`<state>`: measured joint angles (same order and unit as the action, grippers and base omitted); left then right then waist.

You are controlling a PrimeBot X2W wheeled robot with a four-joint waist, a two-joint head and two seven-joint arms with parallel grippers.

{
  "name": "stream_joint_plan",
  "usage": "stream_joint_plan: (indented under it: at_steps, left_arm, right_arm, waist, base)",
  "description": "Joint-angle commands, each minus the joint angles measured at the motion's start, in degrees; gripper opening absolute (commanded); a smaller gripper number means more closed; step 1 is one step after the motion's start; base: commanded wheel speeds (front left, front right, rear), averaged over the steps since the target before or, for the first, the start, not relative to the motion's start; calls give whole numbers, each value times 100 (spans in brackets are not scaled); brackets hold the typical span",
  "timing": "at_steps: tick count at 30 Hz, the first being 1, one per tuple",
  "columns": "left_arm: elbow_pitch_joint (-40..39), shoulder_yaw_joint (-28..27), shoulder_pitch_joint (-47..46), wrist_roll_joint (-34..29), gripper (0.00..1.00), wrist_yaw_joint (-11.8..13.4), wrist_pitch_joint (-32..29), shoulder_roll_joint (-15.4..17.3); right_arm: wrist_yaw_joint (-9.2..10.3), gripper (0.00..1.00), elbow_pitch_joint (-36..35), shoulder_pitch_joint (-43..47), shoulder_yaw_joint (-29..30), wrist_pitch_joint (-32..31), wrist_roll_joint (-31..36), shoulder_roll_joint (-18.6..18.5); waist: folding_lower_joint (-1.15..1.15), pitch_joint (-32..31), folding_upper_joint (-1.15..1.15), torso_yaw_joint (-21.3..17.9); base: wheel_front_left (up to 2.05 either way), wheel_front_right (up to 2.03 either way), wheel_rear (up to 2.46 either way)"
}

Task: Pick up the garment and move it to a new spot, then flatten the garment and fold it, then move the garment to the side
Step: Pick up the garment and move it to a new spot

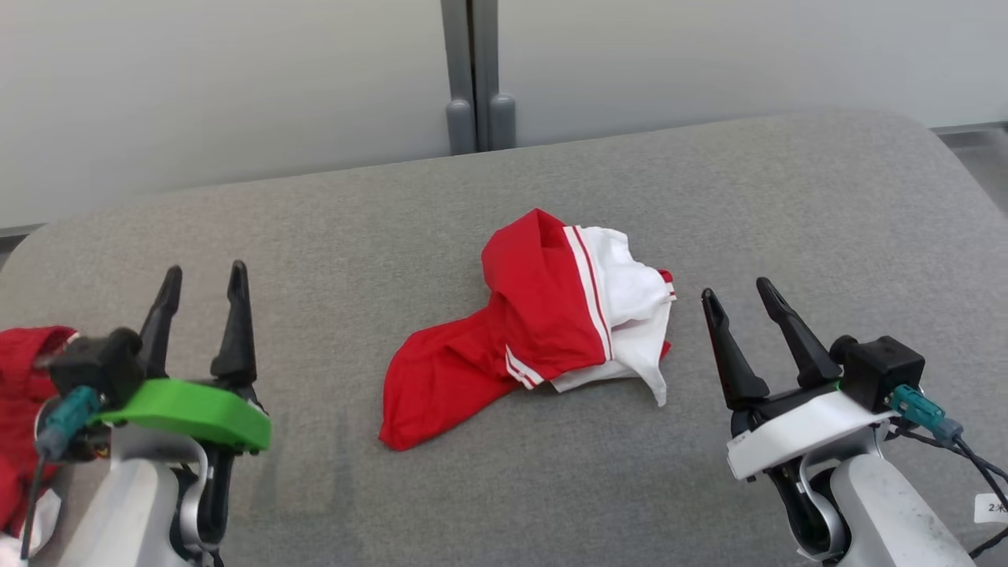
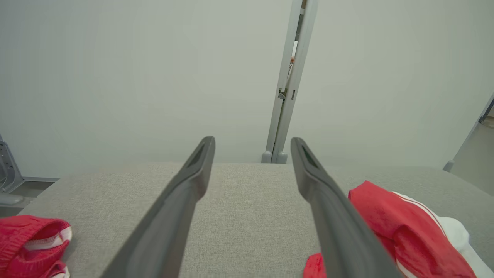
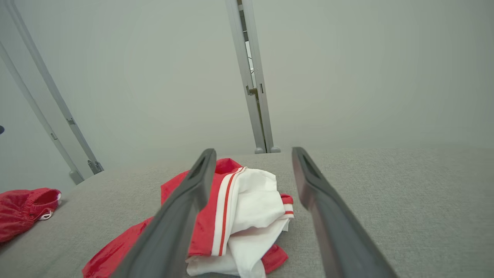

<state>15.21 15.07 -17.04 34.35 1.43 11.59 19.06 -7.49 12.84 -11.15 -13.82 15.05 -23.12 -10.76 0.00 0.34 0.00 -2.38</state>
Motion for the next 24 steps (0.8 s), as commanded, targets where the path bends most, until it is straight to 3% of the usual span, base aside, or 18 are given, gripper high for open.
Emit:
stream_joint_plan:
  at_steps: [1,7,10,17,24]
  left_arm:
    - [-37,-14,223,-65,100,78,97,-44]
    - [-197,-161,822,-334,100,338,344,-305]
    - [-607,-351,1111,-790,100,401,362,-442]
    - [-1036,-769,1766,-1329,100,124,355,-974]
    - [-989,-949,1643,-1626,100,-193,356,-1247]
  right_arm:
    - [0,100,7,63,28,18,-23,5]
    - [0,100,-13,173,116,18,-26,-4]
    - [0,100,-19,187,162,18,-12,-3]
    - [0,100,-43,252,255,18,6,30]
    - [0,100,-40,217,285,18,16,59]
  waist:
    - [0,-12,0,-212]
    - [0,-3,0,-310]
    - [0,4,0,-336]
    - [0,41,0,-272]
    - [0,94,0,-165]
  base:
    - [0,0,0]
    - [0,0,0]
    - [0,0,0]
    - [0,0,0]
    - [0,0,0]
